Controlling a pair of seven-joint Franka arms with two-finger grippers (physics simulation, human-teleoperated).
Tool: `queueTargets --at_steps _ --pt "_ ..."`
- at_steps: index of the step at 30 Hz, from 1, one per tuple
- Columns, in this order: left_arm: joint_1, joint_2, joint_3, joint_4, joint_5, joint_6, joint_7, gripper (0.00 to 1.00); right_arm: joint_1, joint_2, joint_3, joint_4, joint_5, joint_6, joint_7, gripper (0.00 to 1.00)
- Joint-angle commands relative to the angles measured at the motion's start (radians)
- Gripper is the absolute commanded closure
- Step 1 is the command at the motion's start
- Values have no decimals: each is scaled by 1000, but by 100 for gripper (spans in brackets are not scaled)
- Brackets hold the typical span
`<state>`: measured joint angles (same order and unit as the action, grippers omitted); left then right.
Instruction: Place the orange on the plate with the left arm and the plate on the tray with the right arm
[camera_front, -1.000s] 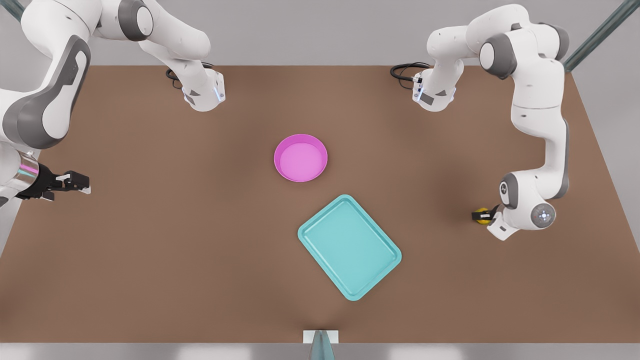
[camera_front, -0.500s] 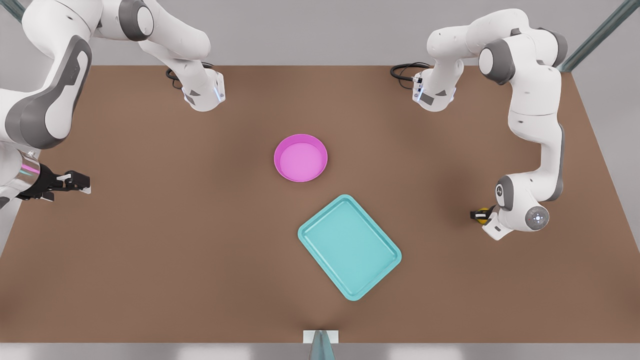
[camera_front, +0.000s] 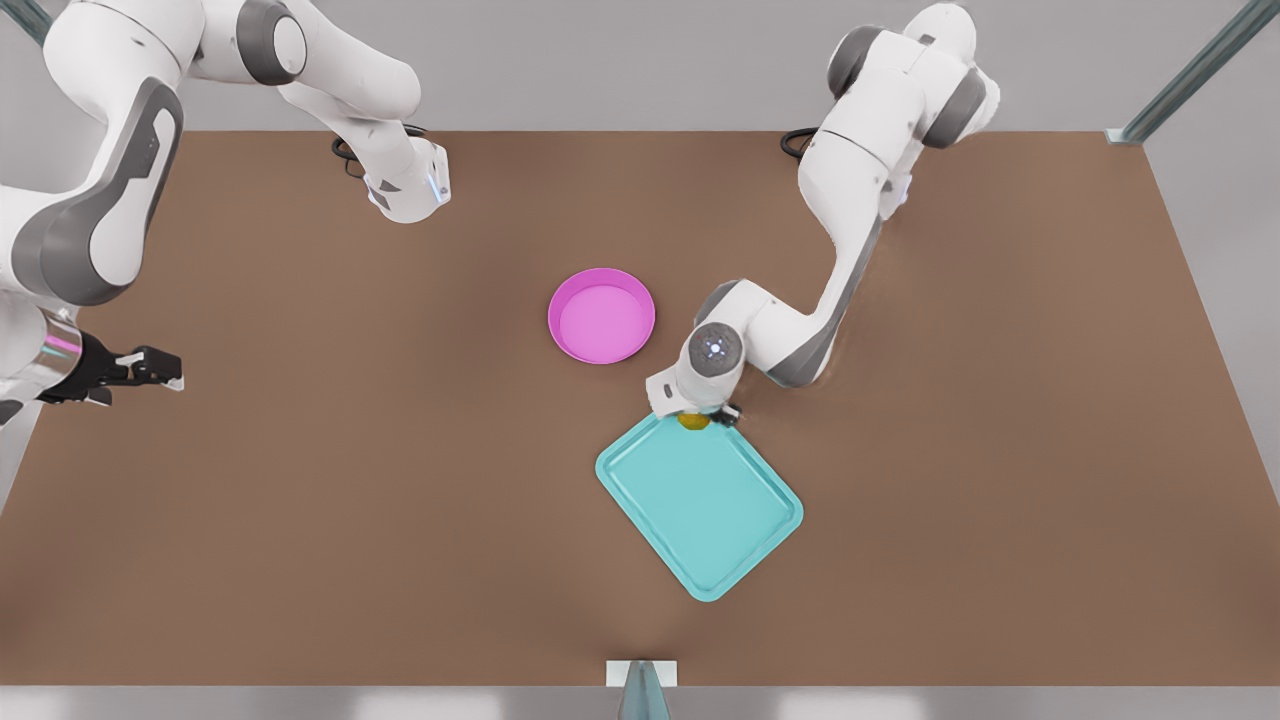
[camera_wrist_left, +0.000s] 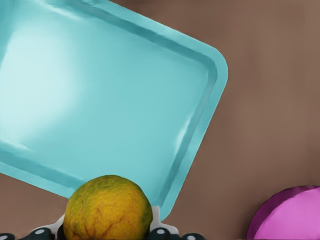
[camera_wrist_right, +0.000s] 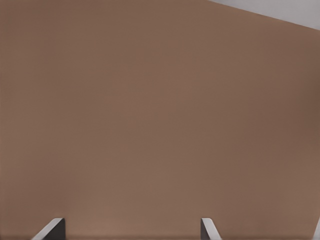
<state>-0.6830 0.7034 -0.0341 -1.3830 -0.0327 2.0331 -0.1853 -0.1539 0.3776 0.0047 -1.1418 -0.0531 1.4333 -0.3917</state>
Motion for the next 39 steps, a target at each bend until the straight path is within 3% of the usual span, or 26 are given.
queueTargets --at_steps 1,4,9,12,15,16,17,21,23,26,27,29,30,31,32,33,34,39 --pt "-101 53 -3 99 -53 -76 -913 30 1 0 0 1 1 2 -3 0" --pt "-144 174 -52 298 -56 -76 -1051 29 -3 4 -2 1 2 4 -3 0" --pt "-230 137 -82 248 -76 -294 -1059 29 -12 17 0 -67 76 -27 -15 0" --pt "-237 133 -86 200 -64 -283 -1054 29 -38 4 3 -337 343 116 -26 0" --pt "-242 140 -86 167 -64 -278 -1054 28 7 -95 77 -648 438 406 -26 0" --pt "-248 149 -86 167 -66 -271 -1062 24 10 -103 87 -691 476 427 -26 0" --pt "-248 153 -86 168 -64 -263 -1063 0 10 -114 103 -736 493 427 -39 0" --pt "-244 127 -72 170 -23 -286 -1068 0 10 -112 158 -829 527 510 -62 0" --pt "-153 -142 132 197 -70 -675 -705 0 11 -115 250 -944 555 693 -62 0" --pt "-135 -263 563 269 -76 -872 -60 0 31 -63 405 -1043 573 989 -61 0" --pt "-119 -266 643 283 -84 -887 3 0 76 -40 406 -1043 604 1016 -61 0" --pt "-35 -268 649 326 -139 -889 46 0 120 -40 416 -1078 616 1036 -64 0" --pt "23 -282 628 340 -147 -910 90 0 119 -45 436 -1125 616 1082 -96 0" --pt "161 -324 438 331 -151 -883 81 0 120 -46 446 -1153 616 1111 -113 0" --pt "485 -427 1 211 -15 -823 90 0 120 -46 469 -1179 618 1141 -125 0" --pt "513 -554 -50 15 83 -619 92 0 119 -43 479 -1188 628 1141 -127 0" --pt "513 -568 -49 1 86 -559 87 0 120 -34 480 -1188 630 1138 -141 0" --pt "516 -504 -24 121 82 -723 95 0 120 -14 549 -1170 686 1127 -154 0"
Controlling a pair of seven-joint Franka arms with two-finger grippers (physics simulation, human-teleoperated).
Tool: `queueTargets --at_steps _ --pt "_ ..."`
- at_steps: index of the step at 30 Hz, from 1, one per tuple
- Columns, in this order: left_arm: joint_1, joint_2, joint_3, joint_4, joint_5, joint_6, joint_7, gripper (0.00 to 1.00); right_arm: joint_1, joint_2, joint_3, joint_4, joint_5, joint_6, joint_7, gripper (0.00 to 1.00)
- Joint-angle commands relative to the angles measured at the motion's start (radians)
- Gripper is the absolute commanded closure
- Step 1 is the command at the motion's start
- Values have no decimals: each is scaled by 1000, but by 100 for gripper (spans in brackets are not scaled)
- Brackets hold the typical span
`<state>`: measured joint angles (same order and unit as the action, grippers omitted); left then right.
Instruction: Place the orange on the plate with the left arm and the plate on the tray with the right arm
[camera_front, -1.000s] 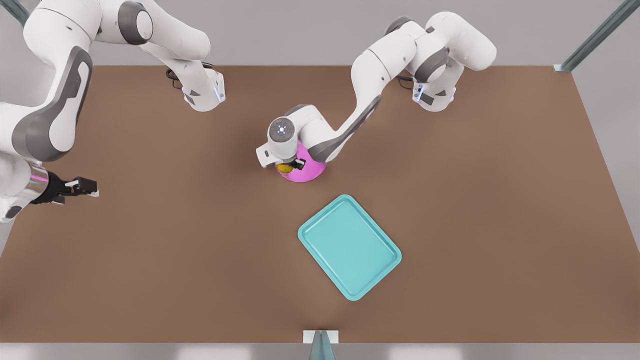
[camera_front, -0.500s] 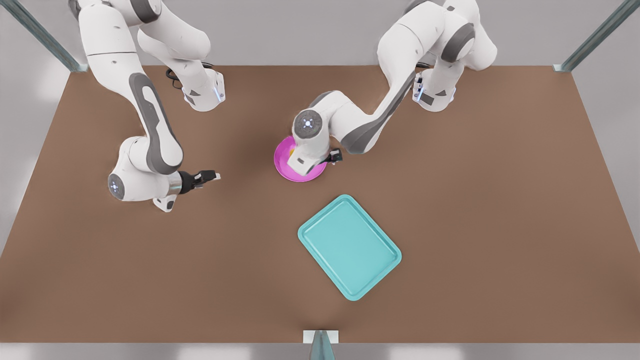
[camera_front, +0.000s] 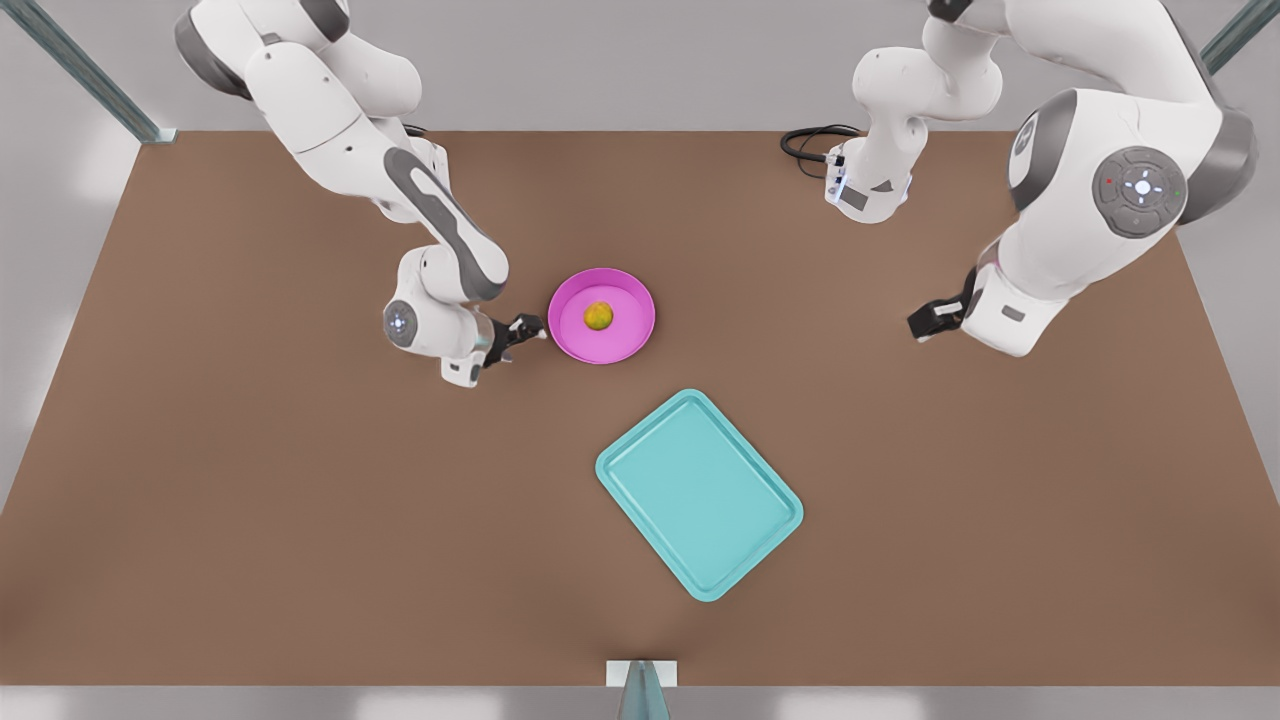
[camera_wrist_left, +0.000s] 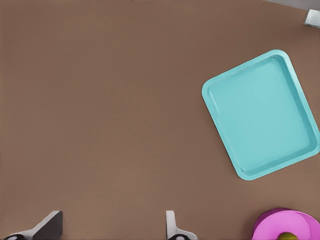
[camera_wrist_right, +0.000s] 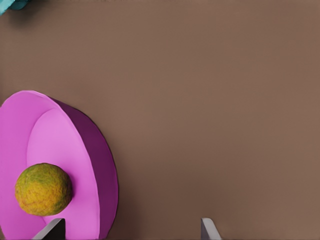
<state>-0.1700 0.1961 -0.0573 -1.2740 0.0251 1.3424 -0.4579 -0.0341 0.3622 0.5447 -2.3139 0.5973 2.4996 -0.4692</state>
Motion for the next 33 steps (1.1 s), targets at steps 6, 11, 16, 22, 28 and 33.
queueTargets --at_steps 6,11,16,22,28,33 --pt "10 -34 106 74 79 -149 370 0 19 50 64 47 73 64 -83 0" --pt "9 -44 105 153 72 -229 369 0 20 75 64 42 75 65 -111 0" --pt "1 -72 -25 211 64 -351 349 0 68 112 64 44 76 71 -112 0" --pt "7 -29 -56 206 82 -319 268 0 86 133 63 39 81 76 -115 0" --pt "10 39 31 179 91 -148 266 0 92 176 61 41 81 97 -118 0" --pt "12 22 54 183 93 -181 277 0 94 173 63 44 79 94 -120 25"
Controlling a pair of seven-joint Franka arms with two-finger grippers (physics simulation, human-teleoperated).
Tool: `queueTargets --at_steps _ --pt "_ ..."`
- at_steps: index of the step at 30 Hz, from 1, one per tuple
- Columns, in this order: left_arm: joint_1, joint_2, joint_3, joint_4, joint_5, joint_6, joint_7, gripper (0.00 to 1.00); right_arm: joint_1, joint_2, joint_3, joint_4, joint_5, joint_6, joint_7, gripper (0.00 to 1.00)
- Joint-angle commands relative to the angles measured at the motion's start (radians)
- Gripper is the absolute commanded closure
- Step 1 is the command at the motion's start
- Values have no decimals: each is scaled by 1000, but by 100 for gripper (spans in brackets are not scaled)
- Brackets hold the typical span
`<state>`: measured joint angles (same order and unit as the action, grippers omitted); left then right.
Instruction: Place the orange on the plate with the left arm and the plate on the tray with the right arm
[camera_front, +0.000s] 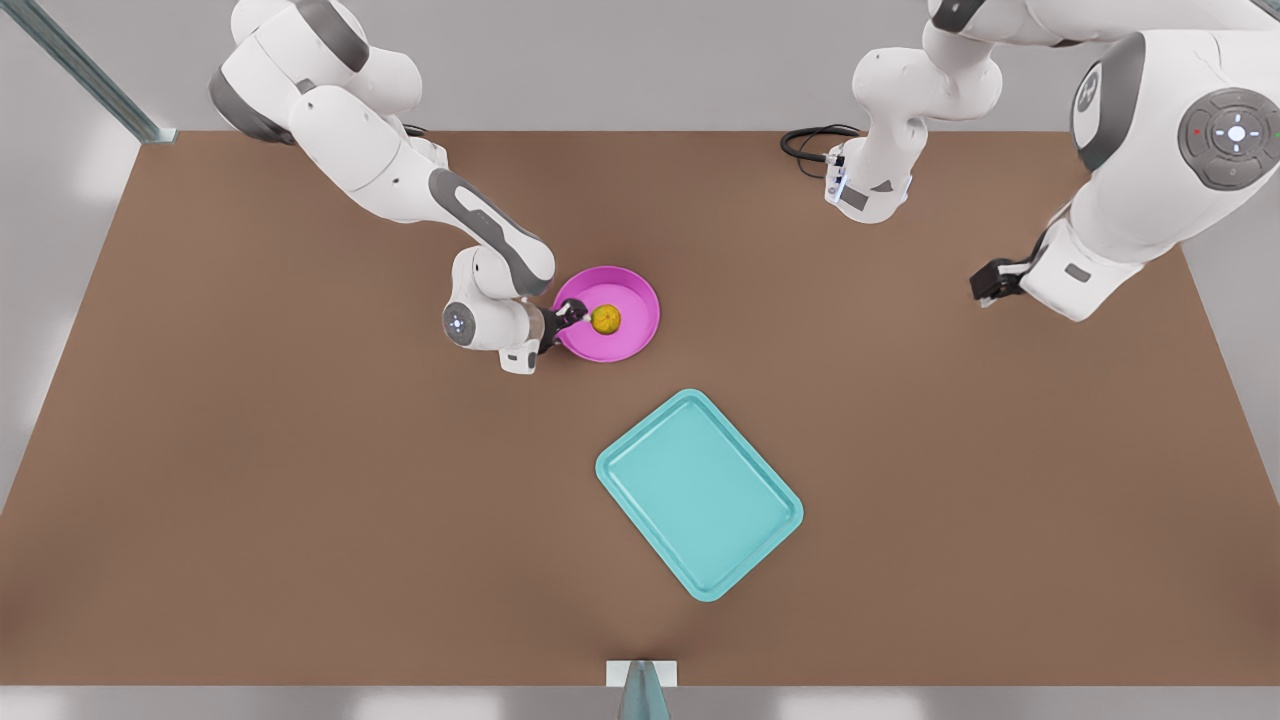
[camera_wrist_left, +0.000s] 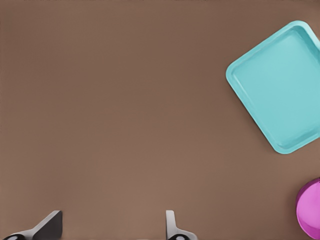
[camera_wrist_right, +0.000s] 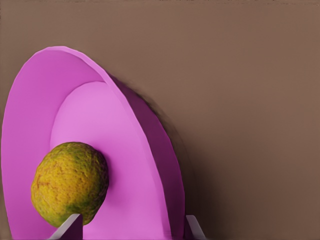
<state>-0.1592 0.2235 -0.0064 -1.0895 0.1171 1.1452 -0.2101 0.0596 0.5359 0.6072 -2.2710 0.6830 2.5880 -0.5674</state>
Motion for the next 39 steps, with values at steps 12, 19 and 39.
queueTargets --at_steps 12,19,39 --pt "32 -202 -1 -460 -31 324 75 0 -3 -5 0 1 -7 -2 -42 72" --pt "30 -191 -3 -428 -31 275 78 0 -3 -42 0 5 -7 -25 -48 79" --pt "23 -184 3 -403 -53 232 69 0 97 191 -233 728 6 -298 322 79"
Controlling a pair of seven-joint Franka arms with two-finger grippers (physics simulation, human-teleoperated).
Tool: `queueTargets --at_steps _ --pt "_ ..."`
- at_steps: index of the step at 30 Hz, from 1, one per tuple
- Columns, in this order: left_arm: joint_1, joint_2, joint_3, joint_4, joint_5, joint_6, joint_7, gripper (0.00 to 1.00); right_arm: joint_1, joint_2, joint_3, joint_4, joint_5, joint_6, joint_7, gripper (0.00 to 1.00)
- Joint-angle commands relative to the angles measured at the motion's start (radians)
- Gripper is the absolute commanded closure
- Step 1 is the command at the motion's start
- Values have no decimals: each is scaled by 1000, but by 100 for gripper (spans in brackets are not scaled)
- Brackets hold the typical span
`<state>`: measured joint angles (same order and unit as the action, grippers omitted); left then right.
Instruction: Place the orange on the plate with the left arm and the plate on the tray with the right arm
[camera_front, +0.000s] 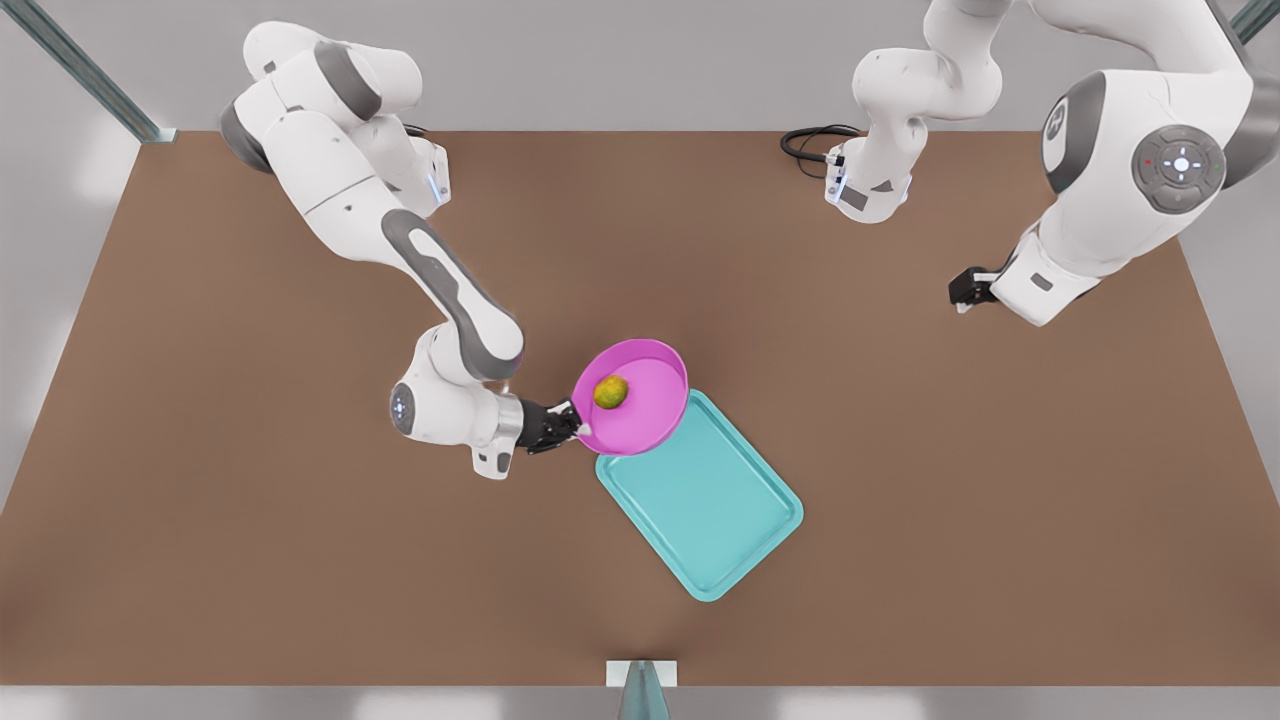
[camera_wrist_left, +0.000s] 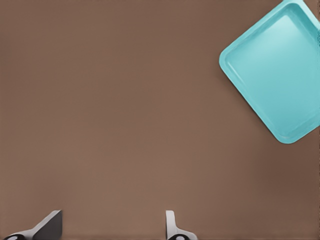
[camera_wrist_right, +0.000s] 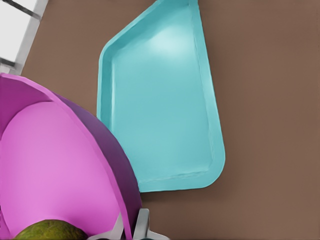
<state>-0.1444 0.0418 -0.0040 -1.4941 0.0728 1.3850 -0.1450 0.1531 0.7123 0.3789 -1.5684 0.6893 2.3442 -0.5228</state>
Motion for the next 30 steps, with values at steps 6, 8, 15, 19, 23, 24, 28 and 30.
queueTargets --at_steps 6,8,15,19,23,24,28,30 --pt "8 1 2 21 -19 -23 2 0 88 187 -84 335 -2 -115 544 79" --pt "9 0 2 48 -19 -26 5 0 131 259 -110 447 -4 -121 610 79" --pt "13 49 2 141 -79 -115 13 0 226 385 -144 573 -5 -78 652 79" --pt "17 53 12 176 -74 -118 7 0 221 385 -147 573 -5 -95 636 32" --pt "17 53 10 176 -77 -136 4 0 220 378 -149 571 -5 -103 626 0" --pt "16 53 10 176 -77 -136 1 0 220 375 -146 571 -5 -105 626 0" --pt "16 53 3 176 -79 -136 -4 0 163 286 -283 608 -13 -210 609 0" --pt "14 55 2 176 -80 -136 -4 0 161 220 -486 688 -364 -594 452 0"
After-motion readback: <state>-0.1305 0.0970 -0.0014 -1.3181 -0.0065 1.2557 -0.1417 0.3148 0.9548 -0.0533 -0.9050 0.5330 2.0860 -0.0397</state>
